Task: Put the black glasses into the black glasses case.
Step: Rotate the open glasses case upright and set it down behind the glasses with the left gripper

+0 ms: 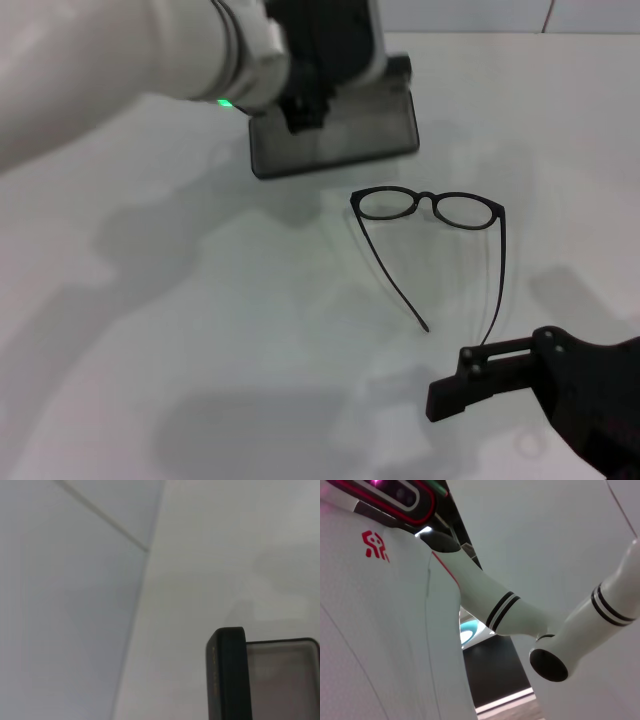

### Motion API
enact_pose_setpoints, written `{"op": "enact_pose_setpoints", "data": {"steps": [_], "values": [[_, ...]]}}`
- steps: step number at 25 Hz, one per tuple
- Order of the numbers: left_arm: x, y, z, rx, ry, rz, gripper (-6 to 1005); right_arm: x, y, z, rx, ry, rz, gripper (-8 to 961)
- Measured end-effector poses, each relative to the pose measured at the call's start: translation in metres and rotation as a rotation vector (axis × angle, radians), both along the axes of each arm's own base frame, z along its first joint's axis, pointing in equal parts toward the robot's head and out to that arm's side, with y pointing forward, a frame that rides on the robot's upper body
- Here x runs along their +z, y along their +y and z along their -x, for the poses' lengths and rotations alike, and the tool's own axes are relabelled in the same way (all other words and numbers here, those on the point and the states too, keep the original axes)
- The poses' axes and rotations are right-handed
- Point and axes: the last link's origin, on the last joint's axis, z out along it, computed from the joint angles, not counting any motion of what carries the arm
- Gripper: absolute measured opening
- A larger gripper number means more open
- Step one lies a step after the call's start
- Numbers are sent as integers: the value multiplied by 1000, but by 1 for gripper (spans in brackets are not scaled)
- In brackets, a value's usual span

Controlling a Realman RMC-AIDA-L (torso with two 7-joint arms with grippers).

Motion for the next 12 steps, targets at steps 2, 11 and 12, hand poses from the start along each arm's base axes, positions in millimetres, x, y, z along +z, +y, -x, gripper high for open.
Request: {"op": "enact_pose_setpoints", "data": {"steps": [2, 11, 12], "values": [[-14, 1, 3, -7, 32, 31, 202, 0, -1, -1, -12, 7, -5, 794], [-40, -6, 4, -26, 104, 104, 203, 3, -1, -6, -57, 34, -44, 793], [-41, -7, 4, -29, 107, 108, 203, 3, -1, -6, -58, 33, -45, 793]]}}
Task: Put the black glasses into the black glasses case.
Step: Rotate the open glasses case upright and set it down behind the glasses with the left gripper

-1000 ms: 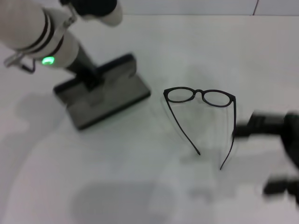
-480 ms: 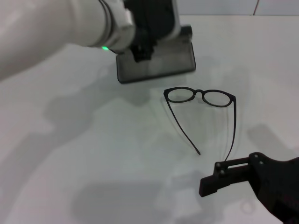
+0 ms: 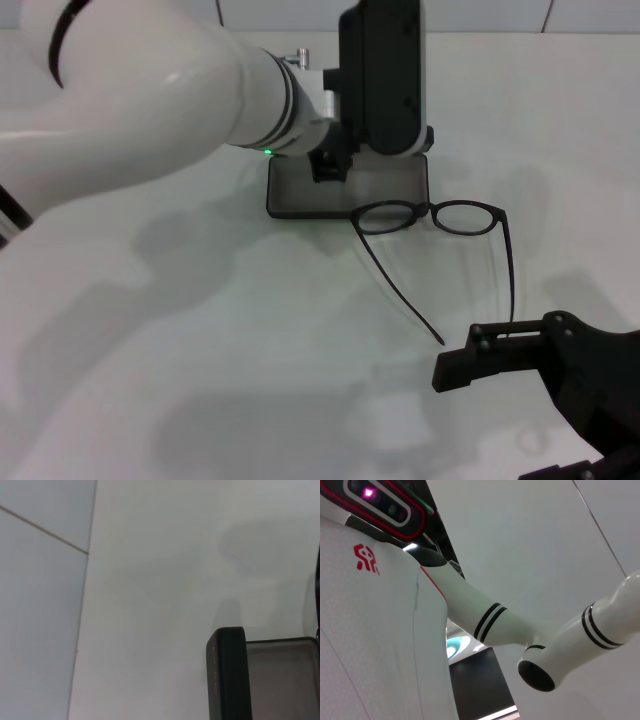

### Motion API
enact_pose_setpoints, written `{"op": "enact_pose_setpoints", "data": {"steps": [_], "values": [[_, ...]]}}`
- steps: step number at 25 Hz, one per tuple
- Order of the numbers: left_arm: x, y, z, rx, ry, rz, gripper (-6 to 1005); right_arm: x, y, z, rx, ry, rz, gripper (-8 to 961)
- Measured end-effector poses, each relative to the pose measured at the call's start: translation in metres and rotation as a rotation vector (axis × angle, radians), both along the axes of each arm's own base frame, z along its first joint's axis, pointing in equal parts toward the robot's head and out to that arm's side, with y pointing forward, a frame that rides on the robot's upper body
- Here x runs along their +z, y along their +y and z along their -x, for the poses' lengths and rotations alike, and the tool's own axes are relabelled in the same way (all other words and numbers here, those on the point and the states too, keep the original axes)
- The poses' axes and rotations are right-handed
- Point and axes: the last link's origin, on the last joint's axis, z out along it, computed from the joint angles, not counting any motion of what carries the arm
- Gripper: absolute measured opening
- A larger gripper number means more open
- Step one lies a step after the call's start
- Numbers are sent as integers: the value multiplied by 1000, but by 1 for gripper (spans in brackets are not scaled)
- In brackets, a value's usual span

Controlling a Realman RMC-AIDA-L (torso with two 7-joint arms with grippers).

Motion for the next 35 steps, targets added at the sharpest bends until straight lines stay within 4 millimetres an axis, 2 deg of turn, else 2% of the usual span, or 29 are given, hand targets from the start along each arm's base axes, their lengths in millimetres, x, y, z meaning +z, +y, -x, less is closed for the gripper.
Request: {"op": "enact_pose_setpoints", "data": {"steps": [13, 35], "values": [[-4, -4, 4, 50, 19, 14, 205, 0, 9, -3, -51, -18, -52, 793], [-2, -4, 10, 116, 2, -5, 209, 2, 9, -6, -70, -14, -64, 775]]}}
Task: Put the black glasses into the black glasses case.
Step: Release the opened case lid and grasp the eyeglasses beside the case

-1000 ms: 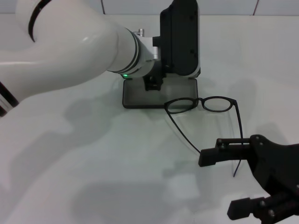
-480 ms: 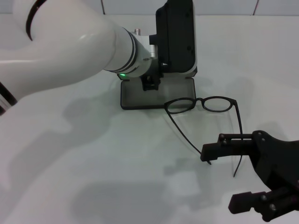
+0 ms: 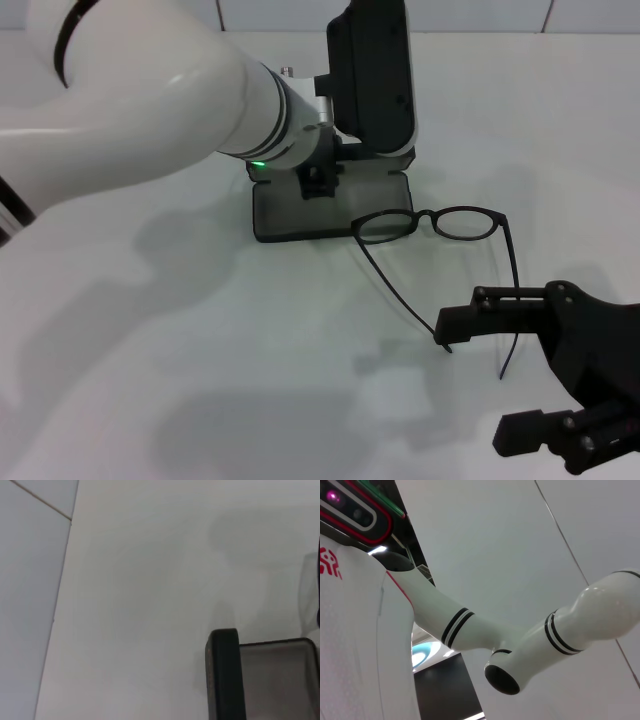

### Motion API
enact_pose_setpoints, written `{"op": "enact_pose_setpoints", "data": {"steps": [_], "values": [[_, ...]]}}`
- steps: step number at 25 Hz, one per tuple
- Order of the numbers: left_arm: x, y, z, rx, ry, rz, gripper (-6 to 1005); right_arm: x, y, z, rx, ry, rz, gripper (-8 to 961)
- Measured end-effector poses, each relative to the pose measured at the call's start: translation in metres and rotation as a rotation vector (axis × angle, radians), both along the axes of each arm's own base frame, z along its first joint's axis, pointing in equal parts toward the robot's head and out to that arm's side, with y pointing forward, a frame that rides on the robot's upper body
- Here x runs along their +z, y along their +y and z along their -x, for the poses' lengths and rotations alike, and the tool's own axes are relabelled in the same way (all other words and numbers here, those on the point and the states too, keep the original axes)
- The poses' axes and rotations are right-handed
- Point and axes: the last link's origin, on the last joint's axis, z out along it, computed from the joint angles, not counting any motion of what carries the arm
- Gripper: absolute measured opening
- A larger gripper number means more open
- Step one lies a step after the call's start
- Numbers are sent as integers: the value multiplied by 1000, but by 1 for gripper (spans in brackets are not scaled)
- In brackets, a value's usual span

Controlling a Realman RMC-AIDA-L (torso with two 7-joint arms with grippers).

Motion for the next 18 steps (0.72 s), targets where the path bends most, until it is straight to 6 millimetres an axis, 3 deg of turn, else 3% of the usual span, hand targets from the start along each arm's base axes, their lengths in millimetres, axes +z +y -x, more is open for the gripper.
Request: {"op": "enact_pose_setpoints", "data": {"steps": [2, 7, 9, 13, 18], "values": [[0, -1, 0, 1, -1, 0, 209, 0, 0, 0, -1, 0, 1, 771], [2, -3, -1, 11, 3, 5, 411, -1, -2, -1, -5, 0, 2, 763], [7, -4, -4, 20, 0, 5, 414, -1, -1, -2, -10, -5, -1, 760], [28, -15, -19, 2, -66, -27, 420, -4, 6, -12, -59, -74, -56, 754], [66, -36, -45, -79, -295, -148, 428, 2, 17, -29, -60, -199, -116, 746]]}}
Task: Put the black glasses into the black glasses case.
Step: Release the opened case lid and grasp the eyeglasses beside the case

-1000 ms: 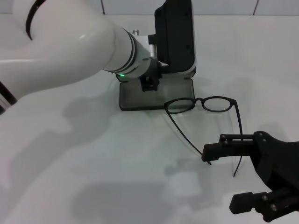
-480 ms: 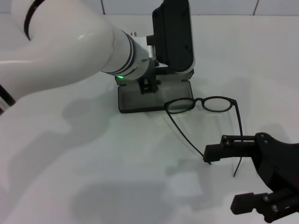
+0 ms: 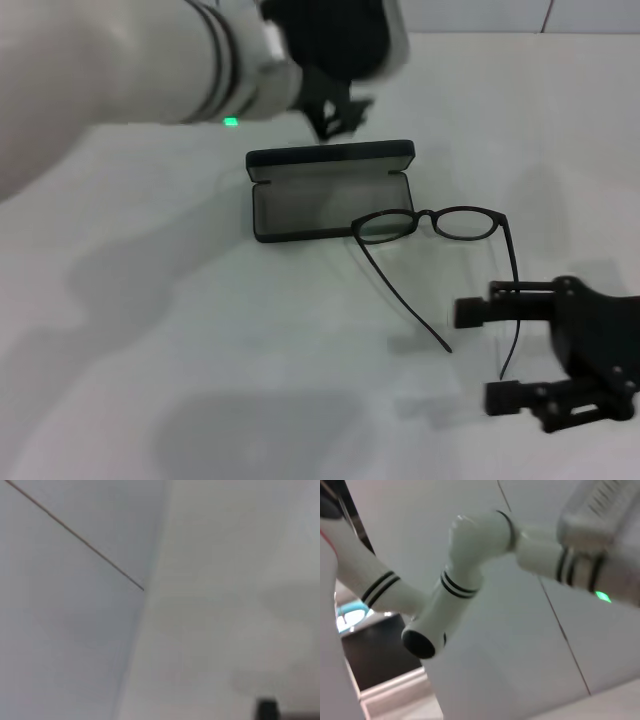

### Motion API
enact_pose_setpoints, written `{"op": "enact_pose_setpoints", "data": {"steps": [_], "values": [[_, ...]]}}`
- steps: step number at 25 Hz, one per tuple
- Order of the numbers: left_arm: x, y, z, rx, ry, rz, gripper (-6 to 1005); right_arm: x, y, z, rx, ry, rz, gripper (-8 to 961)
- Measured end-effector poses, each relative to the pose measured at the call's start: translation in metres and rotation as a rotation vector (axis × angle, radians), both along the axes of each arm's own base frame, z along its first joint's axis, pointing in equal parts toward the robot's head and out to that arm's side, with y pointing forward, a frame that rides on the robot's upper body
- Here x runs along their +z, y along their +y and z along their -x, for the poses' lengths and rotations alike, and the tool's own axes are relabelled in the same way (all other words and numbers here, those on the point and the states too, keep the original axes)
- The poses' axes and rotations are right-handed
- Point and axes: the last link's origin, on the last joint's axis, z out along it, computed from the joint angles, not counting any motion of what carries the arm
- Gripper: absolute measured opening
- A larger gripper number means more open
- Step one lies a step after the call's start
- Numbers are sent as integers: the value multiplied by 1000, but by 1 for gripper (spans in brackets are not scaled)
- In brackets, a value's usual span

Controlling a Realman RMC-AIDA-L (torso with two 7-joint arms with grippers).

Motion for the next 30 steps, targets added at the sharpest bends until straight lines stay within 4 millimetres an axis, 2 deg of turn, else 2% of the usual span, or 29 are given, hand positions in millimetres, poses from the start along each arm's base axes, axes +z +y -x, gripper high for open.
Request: {"op": "enact_pose_setpoints", "data": {"steps": [4, 7, 9, 11, 13, 14, 17, 18, 19, 21, 27, 30], "values": [[30, -12, -3, 37, -271, -28, 421, 20, 11, -5, -6, -8, -67, 739], [48, -23, 9, 59, -495, 52, 416, 33, 28, -8, -73, 9, -182, 734], [59, -31, 23, 48, -631, 120, 412, 36, 39, -8, -86, -50, -217, 731], [70, -38, 36, 34, -788, 198, 409, 35, 49, -6, -86, -143, -220, 643], [80, -44, 58, 29, -949, 266, 293, 34, 65, 0, -83, -311, -217, 554], [84, -46, 70, 29, -1025, 285, 286, 33, 72, 3, -85, -383, -216, 510], [83, -54, 101, 25, -1169, 364, 266, 32, 87, 19, -56, -512, -241, 467], [82, -57, 111, 22, -1208, 386, 260, 32, 87, 19, -56, -512, -241, 452], [80, -59, 121, 19, -1248, 404, 253, 31, 98, 35, -29, -590, -262, 438], [76, -67, 136, 0, -1309, 436, 249, 28, 106, 50, -9, -641, -270, 439], [57, -85, 163, -14, -1368, 416, 240, 19, 131, 92, 3, -803, -258, 440], [45, -90, 172, 2, -1381, 386, 239, 10, 141, 101, -5, -888, -248, 440]]}}
